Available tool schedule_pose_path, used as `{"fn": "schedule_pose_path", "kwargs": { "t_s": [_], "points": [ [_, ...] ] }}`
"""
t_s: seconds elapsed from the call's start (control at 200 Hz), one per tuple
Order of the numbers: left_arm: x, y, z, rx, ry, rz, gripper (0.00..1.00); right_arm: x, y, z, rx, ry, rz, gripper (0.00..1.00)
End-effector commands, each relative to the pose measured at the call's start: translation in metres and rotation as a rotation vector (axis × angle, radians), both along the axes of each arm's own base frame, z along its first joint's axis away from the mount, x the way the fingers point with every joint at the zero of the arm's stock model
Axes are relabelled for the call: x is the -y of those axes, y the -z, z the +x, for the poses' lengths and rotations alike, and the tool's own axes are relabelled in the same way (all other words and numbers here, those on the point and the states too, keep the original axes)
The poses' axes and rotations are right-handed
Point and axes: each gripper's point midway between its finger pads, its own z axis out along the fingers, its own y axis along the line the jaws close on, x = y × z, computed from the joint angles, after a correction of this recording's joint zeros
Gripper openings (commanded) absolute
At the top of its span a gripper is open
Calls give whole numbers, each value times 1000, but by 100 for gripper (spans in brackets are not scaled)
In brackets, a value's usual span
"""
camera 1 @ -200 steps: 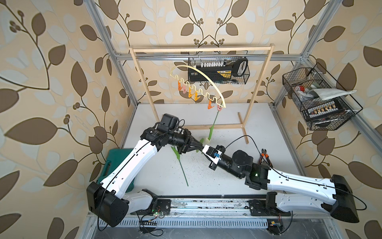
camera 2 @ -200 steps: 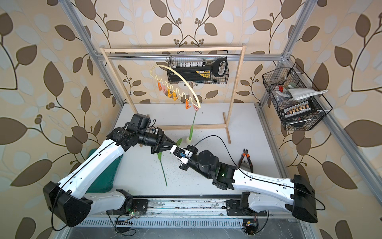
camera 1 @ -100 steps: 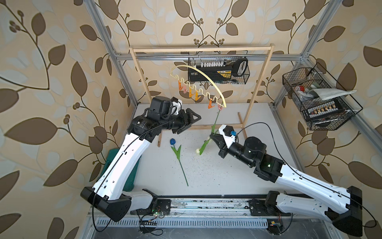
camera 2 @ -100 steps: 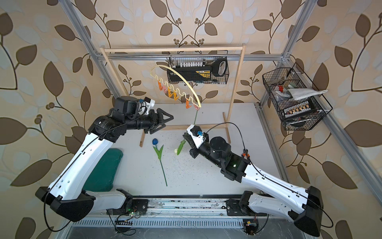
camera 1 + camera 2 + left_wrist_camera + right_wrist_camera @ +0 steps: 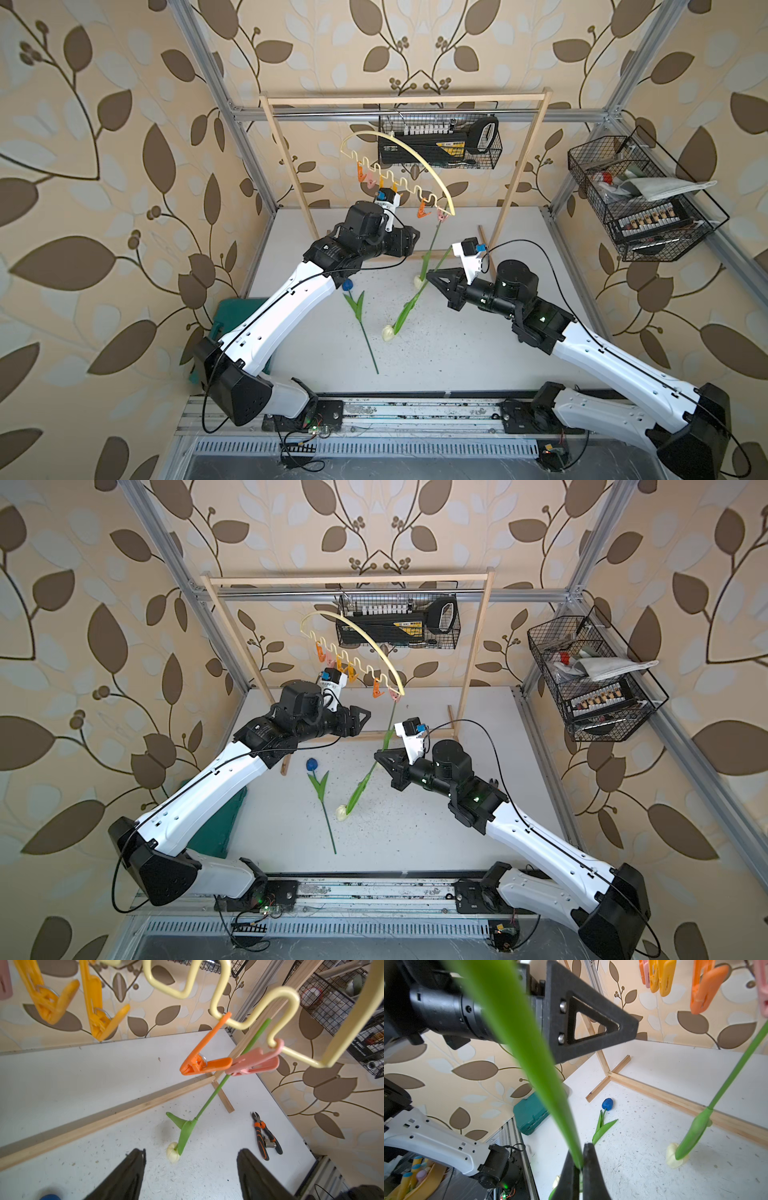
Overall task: Dry the flowers on a clothes hanger
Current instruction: Open the clamp at the hanger.
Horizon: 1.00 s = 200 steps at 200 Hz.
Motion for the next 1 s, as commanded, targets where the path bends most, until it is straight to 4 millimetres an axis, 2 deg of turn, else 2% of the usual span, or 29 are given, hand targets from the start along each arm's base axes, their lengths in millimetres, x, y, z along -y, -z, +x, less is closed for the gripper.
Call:
{"fn": "schedule_pose_path", "kwargs": {
  "t_s": [0.0,0.12,0.135,0.165,0.365,0.66,0.995],
  "points": [
    [7,-38,14,204,33,-1,72,1,4,-11,-56,-34,26,0],
    [16,-41,16,243,80,13,70,14,6,-8,-55,4,9,0],
    [20,-29,22,224,84,31,70,15,6,-9,-53,5,9,0],
    [22,-26,25,223,88,44,70,16,6,-9,-54,8,7,0],
    [31,-18,33,214,113,84,72,16,7,-7,-61,2,5,0],
    [39,-29,41,254,127,78,75,15,14,-1,-76,0,1,0],
    [49,-26,59,256,125,112,73,25,13,5,-85,12,3,0]
  ]
}}
